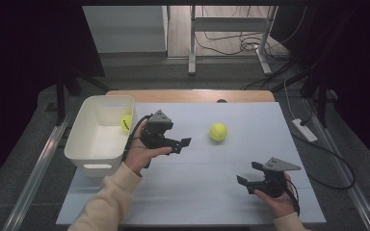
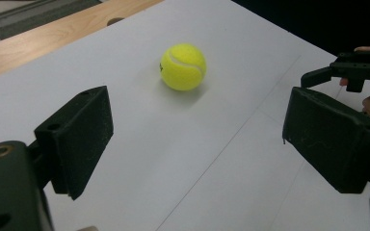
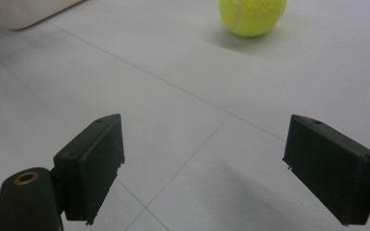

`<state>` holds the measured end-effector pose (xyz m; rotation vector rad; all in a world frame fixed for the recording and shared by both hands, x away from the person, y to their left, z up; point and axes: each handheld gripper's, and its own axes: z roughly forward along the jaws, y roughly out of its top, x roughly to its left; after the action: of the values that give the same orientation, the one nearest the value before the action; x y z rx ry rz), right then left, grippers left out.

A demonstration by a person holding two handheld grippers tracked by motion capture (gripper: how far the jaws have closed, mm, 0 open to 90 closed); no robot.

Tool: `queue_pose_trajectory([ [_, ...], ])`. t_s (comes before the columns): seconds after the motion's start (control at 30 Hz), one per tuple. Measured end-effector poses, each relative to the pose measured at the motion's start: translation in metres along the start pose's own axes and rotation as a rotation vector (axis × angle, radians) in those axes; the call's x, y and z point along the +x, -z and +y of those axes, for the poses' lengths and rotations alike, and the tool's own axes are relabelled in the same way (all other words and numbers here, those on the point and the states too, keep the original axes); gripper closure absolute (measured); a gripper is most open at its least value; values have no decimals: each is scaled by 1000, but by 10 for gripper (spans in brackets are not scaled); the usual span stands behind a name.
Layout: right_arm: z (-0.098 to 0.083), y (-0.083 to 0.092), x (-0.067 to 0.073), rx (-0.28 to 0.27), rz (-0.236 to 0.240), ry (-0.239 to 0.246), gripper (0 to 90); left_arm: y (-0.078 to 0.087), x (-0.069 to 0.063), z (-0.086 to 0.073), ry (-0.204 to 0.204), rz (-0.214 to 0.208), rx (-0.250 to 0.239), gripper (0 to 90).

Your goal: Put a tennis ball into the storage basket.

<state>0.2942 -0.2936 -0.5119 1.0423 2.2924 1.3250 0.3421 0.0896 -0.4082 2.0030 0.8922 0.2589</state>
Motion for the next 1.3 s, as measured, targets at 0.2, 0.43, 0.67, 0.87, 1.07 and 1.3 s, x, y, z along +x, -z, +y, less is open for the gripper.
queue_pose_trajectory([
  [0.2,-1,1,0,1,-1,-3,139,-8,0,2,7,5,7,114],
  [0.43,-1,0,-1,-1,1,-6,139,-18,2,2,11,4,28,114],
  [0.67,0,0,-1,-3,7,-1,139,-32,1,3,19,4,52,109],
  [0.87,0,-1,-3,-6,12,-6,140,-42,3,5,16,1,67,110],
  [1.07,0,-4,-5,-1,14,-10,140,-48,5,9,20,-2,70,112],
  [1.3,0,-3,-2,1,12,-2,140,-56,4,12,0,2,86,112],
])
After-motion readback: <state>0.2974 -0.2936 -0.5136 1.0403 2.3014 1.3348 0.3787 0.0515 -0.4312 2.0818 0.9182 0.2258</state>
